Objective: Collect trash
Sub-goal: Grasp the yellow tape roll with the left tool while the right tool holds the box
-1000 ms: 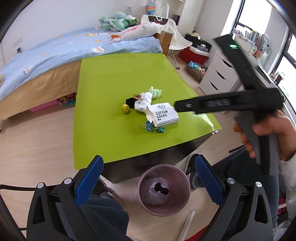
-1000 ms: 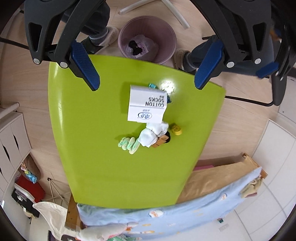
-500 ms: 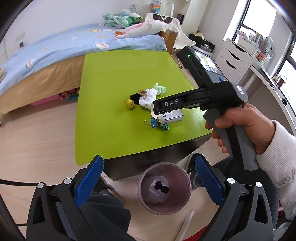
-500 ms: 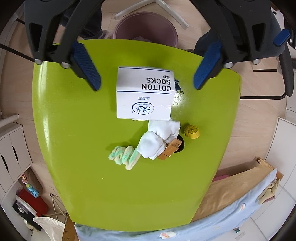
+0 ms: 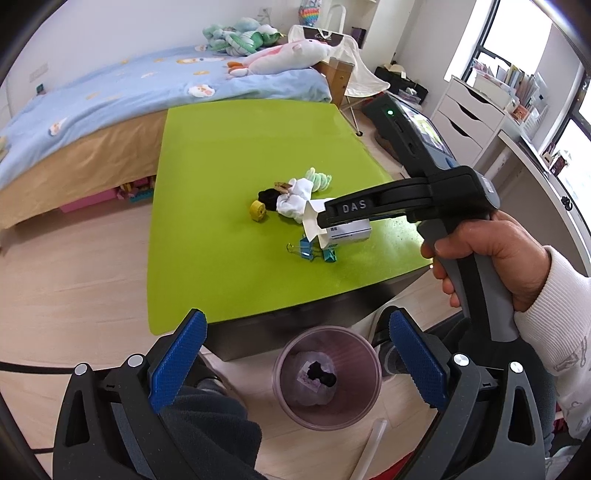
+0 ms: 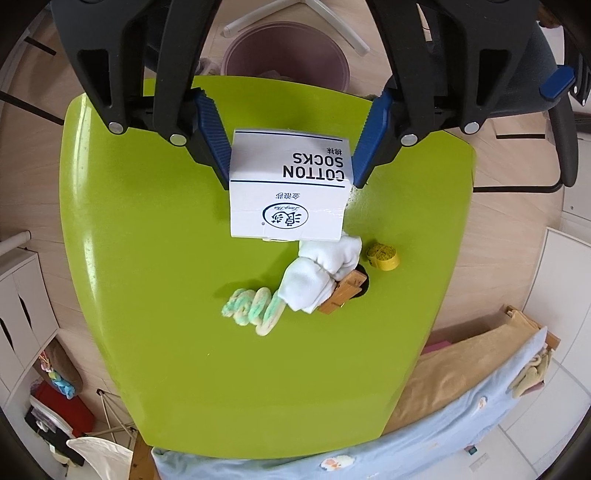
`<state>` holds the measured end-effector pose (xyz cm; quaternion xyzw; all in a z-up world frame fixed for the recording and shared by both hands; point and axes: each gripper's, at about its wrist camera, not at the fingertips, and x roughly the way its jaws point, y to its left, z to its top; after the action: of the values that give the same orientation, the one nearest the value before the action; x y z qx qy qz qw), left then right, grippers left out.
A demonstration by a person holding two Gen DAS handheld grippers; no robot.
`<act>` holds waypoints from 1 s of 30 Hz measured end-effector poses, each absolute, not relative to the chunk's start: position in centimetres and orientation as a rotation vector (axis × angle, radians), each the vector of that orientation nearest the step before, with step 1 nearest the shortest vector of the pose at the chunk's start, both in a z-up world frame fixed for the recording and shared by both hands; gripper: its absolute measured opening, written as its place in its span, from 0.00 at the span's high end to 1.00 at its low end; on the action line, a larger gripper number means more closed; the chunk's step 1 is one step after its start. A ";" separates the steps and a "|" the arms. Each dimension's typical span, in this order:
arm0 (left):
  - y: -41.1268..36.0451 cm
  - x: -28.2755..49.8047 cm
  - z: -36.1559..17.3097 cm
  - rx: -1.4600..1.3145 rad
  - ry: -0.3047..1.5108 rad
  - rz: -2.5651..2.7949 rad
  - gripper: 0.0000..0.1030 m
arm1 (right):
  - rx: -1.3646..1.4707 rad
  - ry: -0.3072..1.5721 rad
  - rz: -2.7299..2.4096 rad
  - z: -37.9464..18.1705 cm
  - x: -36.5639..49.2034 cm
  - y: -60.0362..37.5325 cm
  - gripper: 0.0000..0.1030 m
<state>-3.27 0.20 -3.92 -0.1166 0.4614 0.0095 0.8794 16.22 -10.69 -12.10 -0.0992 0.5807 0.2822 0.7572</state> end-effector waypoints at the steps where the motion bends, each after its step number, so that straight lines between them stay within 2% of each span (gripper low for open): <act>1: 0.2 -3.2 -3.9 -0.242 0.961 0.019 0.07 | -0.209 1.261 0.619 -11.9 16.2 -11.0 0.38; 17: 2.7 3.1 -3.6 -0.190 0.976 -0.005 0.07 | -0.179 1.198 0.668 -8.0 15.2 -15.5 0.38; 30: 4.2 10.3 -8.0 -0.087 1.106 -0.091 0.07 | -0.159 1.194 0.686 -7.4 15.0 -17.2 0.38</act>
<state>10.34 4.19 -8.01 -0.0413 0.5250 -0.0431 0.8490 15.04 -17.23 -7.41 -0.0734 0.5503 0.3164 0.7692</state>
